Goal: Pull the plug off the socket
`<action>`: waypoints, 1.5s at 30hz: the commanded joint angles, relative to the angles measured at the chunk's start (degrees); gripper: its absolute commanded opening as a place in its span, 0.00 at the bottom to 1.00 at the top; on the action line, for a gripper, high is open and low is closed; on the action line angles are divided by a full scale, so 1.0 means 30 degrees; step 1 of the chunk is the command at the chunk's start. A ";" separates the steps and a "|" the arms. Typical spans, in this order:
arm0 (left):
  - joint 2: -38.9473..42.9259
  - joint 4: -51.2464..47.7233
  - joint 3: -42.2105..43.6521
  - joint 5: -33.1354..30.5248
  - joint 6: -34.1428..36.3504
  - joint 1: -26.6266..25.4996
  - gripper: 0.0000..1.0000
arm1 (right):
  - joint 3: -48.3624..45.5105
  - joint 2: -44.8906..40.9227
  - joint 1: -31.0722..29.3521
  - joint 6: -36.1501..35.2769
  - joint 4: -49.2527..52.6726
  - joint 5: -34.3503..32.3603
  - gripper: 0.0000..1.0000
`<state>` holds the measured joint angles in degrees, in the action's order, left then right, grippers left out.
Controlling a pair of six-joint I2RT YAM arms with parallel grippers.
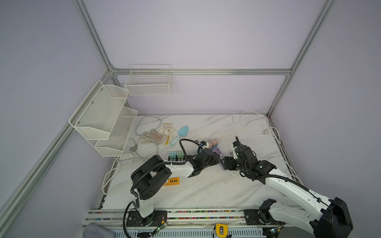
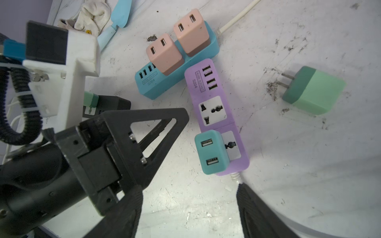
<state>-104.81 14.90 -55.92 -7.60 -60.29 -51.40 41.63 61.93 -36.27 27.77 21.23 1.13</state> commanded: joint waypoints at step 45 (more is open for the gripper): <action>-0.3555 0.0557 -0.1818 0.2180 -0.1126 0.0843 0.50 | 0.1242 0.6693 -0.0244 -0.0730 -0.1395 -0.2558 0.42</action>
<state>-113.67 20.01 -58.28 -2.09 -62.41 -49.12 44.58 81.36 -36.71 25.82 15.62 -5.30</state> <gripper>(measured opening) 0.501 0.423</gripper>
